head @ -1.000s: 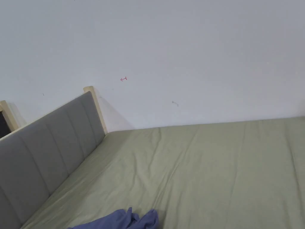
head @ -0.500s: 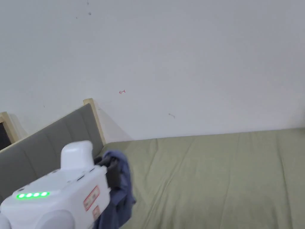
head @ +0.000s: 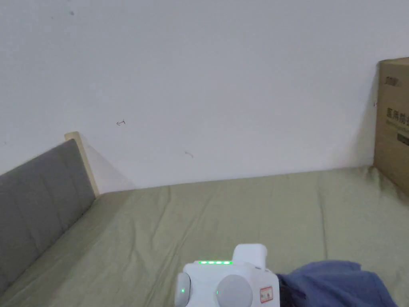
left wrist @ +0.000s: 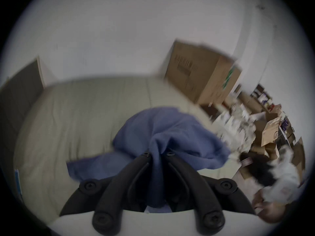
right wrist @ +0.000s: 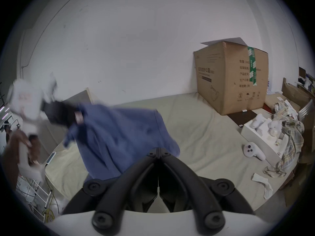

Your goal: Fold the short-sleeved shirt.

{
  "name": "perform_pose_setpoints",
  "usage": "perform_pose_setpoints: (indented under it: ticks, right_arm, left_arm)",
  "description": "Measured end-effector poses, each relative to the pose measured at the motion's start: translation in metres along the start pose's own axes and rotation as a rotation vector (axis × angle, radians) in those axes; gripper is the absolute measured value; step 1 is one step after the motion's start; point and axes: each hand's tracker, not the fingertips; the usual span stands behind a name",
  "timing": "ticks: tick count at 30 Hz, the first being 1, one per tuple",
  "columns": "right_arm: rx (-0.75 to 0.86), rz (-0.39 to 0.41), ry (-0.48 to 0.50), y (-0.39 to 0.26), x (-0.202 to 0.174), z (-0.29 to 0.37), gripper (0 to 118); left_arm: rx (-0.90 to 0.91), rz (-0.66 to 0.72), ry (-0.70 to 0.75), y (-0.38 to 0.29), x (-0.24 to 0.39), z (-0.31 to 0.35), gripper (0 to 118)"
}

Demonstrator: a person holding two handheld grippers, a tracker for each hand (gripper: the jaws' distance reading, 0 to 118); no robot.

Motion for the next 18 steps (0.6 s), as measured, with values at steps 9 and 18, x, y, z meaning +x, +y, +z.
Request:
perform_pose_setpoints:
  ticks: [9, 18]
  right_arm:
    - [-0.12, -0.033, 0.007, -0.025, 0.003, -0.017, 0]
    - [-0.03, 0.003, 0.063, -0.007, -0.029, -0.01, 0]
  left_arm:
    - [-0.216, 0.201, 0.062, -0.074, -0.064, -0.085, 80]
    - [0.291, 0.235, 0.013, -0.061, -0.067, 0.053, 89]
